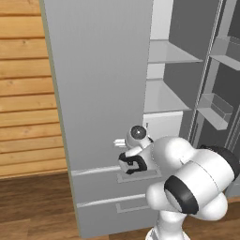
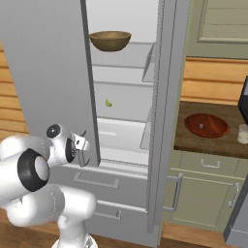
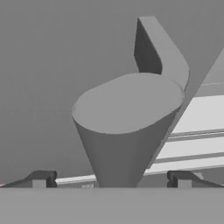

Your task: Grab a lemon wedge from the fridge and one ice cube from the ice bowl, and put them in the glass of lemonade.

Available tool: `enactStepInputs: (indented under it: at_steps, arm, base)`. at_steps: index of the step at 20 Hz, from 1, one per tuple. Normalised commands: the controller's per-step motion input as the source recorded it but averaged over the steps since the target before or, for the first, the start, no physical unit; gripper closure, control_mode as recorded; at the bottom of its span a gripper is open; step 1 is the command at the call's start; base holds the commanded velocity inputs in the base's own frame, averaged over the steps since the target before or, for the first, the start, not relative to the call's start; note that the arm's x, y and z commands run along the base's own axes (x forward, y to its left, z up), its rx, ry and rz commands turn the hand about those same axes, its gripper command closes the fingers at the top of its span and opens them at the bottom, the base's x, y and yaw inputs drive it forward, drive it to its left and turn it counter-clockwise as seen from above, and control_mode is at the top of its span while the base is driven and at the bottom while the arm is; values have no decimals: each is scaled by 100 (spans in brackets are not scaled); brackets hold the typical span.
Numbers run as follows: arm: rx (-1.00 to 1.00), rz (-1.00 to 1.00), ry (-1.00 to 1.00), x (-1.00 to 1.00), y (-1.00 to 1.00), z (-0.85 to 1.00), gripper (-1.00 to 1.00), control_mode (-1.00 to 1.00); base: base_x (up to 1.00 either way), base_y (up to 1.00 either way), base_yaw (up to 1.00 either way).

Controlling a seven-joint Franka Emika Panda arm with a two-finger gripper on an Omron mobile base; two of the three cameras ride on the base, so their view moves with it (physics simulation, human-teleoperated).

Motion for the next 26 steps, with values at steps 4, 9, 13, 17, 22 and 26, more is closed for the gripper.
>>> enactStepInputs:
  at_steps: [4,9,13,17,22,26]
  arm:
    - [0,0,0,36,0,-6,-100,-100]
    - [0,0,0,15,0,-2,100,-100]
    - [0,0,0,0,0,0,100,-100]
    - [0,0,0,0,0,0,100,-100]
    - [0,2,-10,-45,9,8,100,-100]
    - [-1,6,-11,-91,33,22,100,-100]
  base:
    - [0,0,0]
    - [0,0,0]
    - [0,0,0]
    - [0,0,0]
    - [0,0,0]
    - [0,0,0]
